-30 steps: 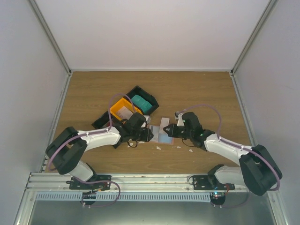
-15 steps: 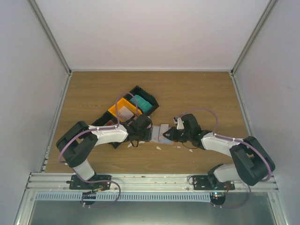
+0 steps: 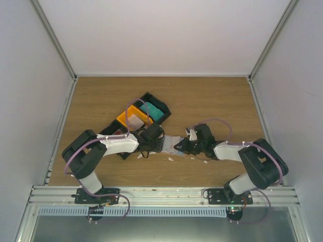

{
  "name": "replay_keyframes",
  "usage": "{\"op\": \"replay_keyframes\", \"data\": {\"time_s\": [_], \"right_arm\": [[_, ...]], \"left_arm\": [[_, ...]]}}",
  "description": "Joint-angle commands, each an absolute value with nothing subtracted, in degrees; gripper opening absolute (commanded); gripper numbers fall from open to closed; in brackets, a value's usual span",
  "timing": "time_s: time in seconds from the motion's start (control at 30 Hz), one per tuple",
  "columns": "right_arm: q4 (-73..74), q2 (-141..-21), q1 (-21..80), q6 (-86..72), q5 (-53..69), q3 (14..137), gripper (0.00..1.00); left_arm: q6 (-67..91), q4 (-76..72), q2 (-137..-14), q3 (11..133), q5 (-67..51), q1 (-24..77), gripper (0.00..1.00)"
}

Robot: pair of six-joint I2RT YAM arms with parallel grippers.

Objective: Put the credit cards into the card holder
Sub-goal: Insert the credit card into the card holder.

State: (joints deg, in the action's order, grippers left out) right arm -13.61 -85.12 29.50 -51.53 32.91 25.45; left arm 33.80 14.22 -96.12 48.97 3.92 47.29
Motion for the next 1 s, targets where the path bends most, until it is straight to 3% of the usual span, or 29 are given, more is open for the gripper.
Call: {"op": "replay_keyframes", "data": {"time_s": [0.0,0.53,0.97], "right_arm": [[-16.5,-86.5,29.2,-53.3,34.4,24.8,0.01],[-25.2,-92.3,28.2,-61.8,37.9,22.3,0.01],[-31.1,-89.4,27.2,-61.3,37.9,19.2,0.01]], "left_arm": [[33.2,13.6,-97.5,49.4,3.4,48.1,0.18],[34.2,12.4,-97.6,47.6,1.7,49.3,0.17],[34.6,12.4,-97.6,47.3,2.4,49.3,0.16]]}}
